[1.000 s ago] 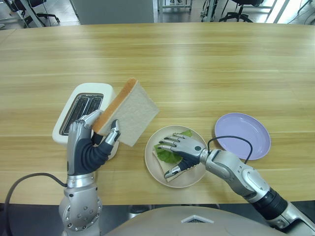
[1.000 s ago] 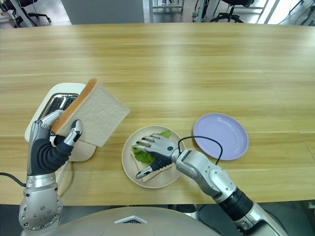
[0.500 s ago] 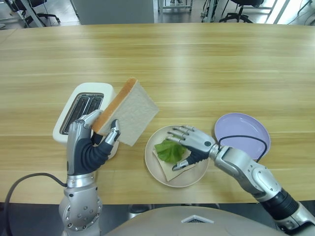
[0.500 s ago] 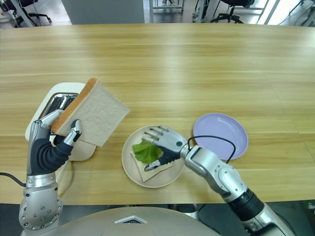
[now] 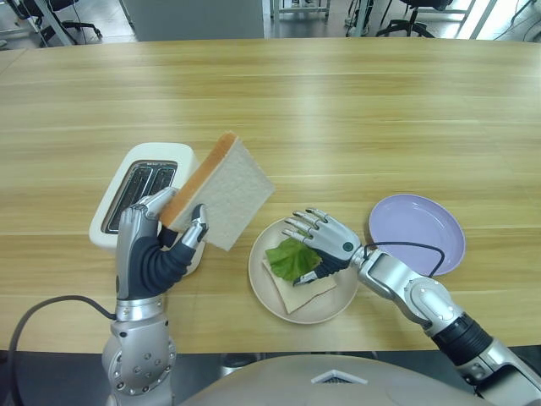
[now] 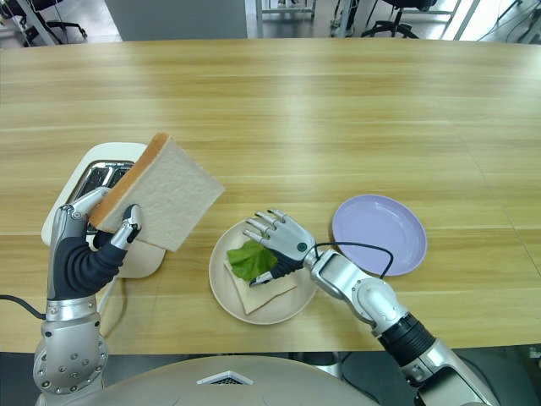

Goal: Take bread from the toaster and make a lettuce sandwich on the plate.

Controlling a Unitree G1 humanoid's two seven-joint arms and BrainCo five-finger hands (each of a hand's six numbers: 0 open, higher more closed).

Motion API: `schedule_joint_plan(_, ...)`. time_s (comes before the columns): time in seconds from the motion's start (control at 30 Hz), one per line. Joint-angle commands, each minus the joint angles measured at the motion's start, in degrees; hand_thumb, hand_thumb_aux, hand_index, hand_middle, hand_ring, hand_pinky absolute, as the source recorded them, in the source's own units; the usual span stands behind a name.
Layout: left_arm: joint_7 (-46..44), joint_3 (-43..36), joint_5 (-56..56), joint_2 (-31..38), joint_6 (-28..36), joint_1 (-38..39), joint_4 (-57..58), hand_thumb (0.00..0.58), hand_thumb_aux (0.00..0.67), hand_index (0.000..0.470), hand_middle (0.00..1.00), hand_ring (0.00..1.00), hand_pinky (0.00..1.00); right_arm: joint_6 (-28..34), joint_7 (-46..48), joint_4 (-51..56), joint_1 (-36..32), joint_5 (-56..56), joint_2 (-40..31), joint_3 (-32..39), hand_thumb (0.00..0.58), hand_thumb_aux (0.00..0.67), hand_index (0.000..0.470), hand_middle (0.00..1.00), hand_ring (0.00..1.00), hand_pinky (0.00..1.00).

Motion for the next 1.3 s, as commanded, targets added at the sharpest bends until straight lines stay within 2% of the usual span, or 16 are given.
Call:
schedule_joint_plan(0.03, -0.4, -0.2, 0.8, 0.0, 0.2, 0.3, 0.1, 0.58, 0.67, 0.46, 1.0, 1.0, 1.0, -0.7, -0.6, 2.8, -1.1, -1.1, -0.3, 1.3, 0.514, 0.444, 0.305, 0.0, 0.0, 0.0)
schedule_joint_plan(0.07, -0.4, -0.2, 0.8, 0.0, 0.2, 0.3, 0.1, 0.58, 0.67, 0.46, 1.0, 1.0, 1.0, -0.8, -0.7, 3.3, -1.4, -1.1, -0.3, 1.5, 0.562, 0.552, 0.379, 0.0, 0.0, 0.0)
schedule_joint_plan(0.1, -0.4, -0.2, 0.8, 0.0, 0.2, 0.3, 0.1, 0.58, 0.67, 0.46, 1.0, 1.0, 1.0, -0.8, -0.8, 3.7, -1.5, -1.1, -0.4, 1.6, 0.562, 0.552, 0.379, 0.0, 0.0, 0.0)
schedule_joint_plan(0.13, -0.4, -0.2, 0.8, 0.0, 0.2, 0.3, 0.1, 0.58, 0.67, 0.46, 1.0, 1.0, 1.0, -0.8, -1.1, 4.1, -1.6, -1.2, -0.5, 1.6, 0.58, 0.659, 0.453, 0.0, 0.0, 0.0)
schedule_joint_plan(0.17, -0.4, -0.2, 0.8, 0.0, 0.2, 0.3, 0.1, 0.58, 0.67, 0.46, 1.0, 1.0, 1.0, -0.9, -1.2, 4.4, -1.7, -1.2, -0.5, 1.7, 0.58, 0.67, 0.46, 0.0, 0.0, 0.0)
schedule_joint_plan(0.53, -0.4, -0.2, 0.8, -0.1, 0.1, 0.5, -0.1, 0.58, 0.67, 0.46, 1.0, 1.0, 1.0, -1.7, -4.0, 4.5, -2.4, 0.2, 0.1, 1.4, 0.58, 0.67, 0.46, 0.0, 0.0, 0.0)
schedule_joint_plan(0.73, -0.4, 0.0, 0.8, -0.1, 0.1, 0.5, -0.2, 0.58, 0.67, 0.46, 1.0, 1.0, 1.0, -1.7, -1.3, -3.7, -0.7, 2.5, -0.7, -0.4, 0.58, 0.67, 0.46, 0.0, 0.0, 0.0)
schedule_joint_plan(1.0, -0.5, 0.0, 0.8, -0.1, 0.1, 0.7, -0.6, 0.58, 0.67, 0.46, 1.0, 1.0, 1.0, -2.0, 3.1, -8.5, 1.7, 4.2, -1.7, -1.3, 0.58, 0.67, 0.46, 0.0, 0.0, 0.0)
schedule_joint_plan(1.3, -0.5, 0.2, 0.8, -0.2, 0.2, 0.9, -0.9, 0.58, 0.67, 0.46, 1.0, 1.0, 1.0, -3.9, 5.0, -5.3, 4.5, 3.1, -3.6, 0.4, 0.58, 0.67, 0.46, 0.0, 0.0, 0.0)
